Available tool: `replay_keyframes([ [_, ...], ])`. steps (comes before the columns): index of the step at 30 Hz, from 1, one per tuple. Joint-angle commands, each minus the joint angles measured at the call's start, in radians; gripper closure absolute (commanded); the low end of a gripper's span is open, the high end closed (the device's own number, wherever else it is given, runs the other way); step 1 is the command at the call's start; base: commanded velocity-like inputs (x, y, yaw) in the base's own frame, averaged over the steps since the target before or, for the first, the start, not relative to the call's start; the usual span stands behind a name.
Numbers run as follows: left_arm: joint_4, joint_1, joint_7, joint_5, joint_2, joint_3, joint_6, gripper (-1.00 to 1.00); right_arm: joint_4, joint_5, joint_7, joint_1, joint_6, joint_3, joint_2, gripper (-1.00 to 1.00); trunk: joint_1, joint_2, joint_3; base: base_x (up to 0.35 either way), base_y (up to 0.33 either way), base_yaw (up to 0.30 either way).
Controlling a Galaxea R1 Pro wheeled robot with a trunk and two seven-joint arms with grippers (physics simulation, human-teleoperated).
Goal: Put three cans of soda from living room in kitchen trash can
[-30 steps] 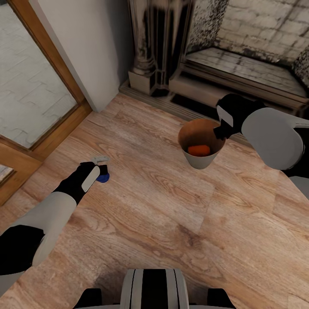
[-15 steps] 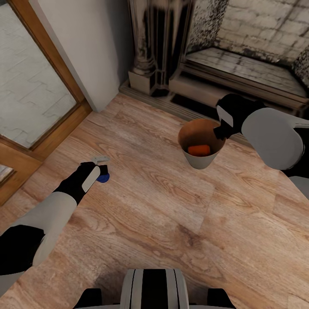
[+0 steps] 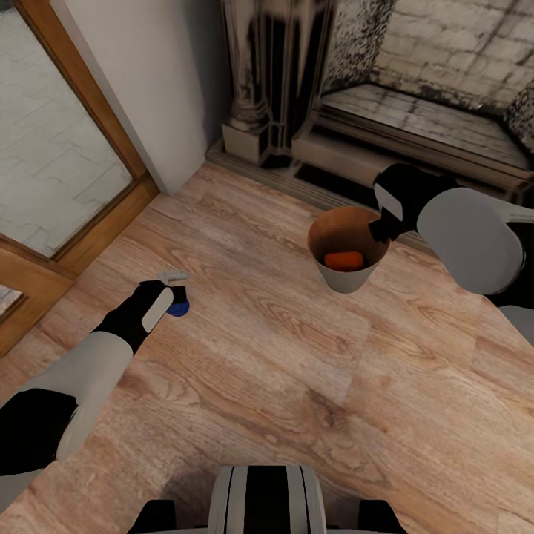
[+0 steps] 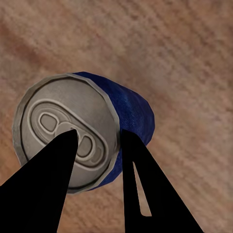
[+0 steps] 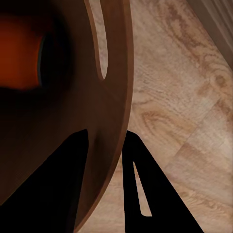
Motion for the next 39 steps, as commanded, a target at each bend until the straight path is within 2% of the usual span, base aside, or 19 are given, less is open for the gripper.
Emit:
replay_keyframes([
  [1, 0.002, 0.0, -0.001, 0.024, 0.0, 0.0, -0.004, 1.0, -0.002, 0.03, -0.001, 0.06, 0.002, 0.019, 0.0, 1.0, 0.047, 0.0, 0.004, 0.0, 0.0, 0.0],
  [31, 0.004, 0.0, 0.002, 0.024, 0.0, -0.002, 0.006, 1.0, 0.0, 0.03, -0.001, 0.063, 0.002, 0.02, -0.003, 1.0, 0.034, 0.007, 0.12, 0.0, 0.0, 0.0],
  [39, 0.004, 0.0, 0.002, 0.024, 0.0, -0.002, 0.006, 1.0, 0.0, 0.03, -0.001, 0.063, 0.002, 0.019, -0.011, 1.0, 0.03, 0.009, 0.151, 0.0, 0.0, 0.0],
])
